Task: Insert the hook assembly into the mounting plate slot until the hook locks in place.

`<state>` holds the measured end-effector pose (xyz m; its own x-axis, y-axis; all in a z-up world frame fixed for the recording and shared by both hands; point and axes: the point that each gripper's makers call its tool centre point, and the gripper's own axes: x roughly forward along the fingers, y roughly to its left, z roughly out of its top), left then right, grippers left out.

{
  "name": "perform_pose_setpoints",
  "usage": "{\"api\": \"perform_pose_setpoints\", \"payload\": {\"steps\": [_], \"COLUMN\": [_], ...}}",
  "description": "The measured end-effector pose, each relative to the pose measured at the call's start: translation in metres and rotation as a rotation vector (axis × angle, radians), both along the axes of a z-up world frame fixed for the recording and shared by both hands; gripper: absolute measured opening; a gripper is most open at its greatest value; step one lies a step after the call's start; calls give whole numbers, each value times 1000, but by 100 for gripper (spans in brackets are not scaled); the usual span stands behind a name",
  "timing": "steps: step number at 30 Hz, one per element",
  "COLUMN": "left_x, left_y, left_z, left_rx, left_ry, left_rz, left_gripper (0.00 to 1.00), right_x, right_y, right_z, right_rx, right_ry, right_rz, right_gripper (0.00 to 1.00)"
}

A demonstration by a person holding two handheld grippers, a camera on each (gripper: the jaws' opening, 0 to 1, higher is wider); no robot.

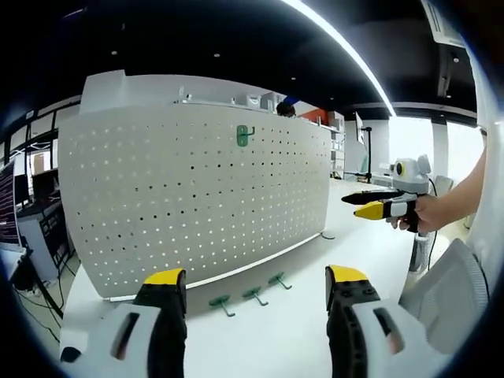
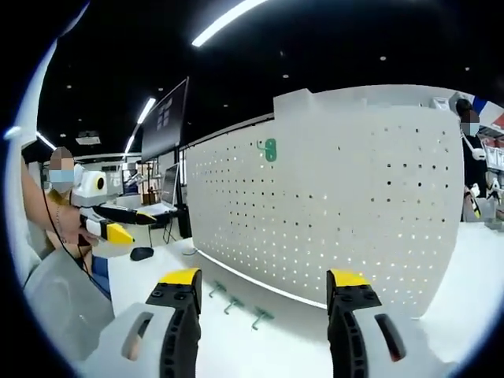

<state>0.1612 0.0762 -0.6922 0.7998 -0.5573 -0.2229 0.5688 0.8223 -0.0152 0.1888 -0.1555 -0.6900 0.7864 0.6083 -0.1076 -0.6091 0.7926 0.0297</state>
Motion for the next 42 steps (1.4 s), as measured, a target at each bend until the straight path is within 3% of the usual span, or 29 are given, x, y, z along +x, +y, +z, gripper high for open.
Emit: {"api": "perform_pose_setpoints", "payload": {"steps": [13,24,42], "left_x": [-9,-11,-19], "left_y": [7,12,19], "left_z": [-18,-23,-34], "left_rx": [20,28,27], "left_ry": [45,59,97], "left_rz": [5,11,20], "left_gripper": [73,73,73], "right_x": [-20,-37,-52], "right_y": [-11,-21,-23], "right_z": [-24,-48,-69], "right_rx": [-26,-40,-62], "right_ry": [57,136,219], "right_rz": [-10,-15,-9], "right_gripper": [63,64,64]}}
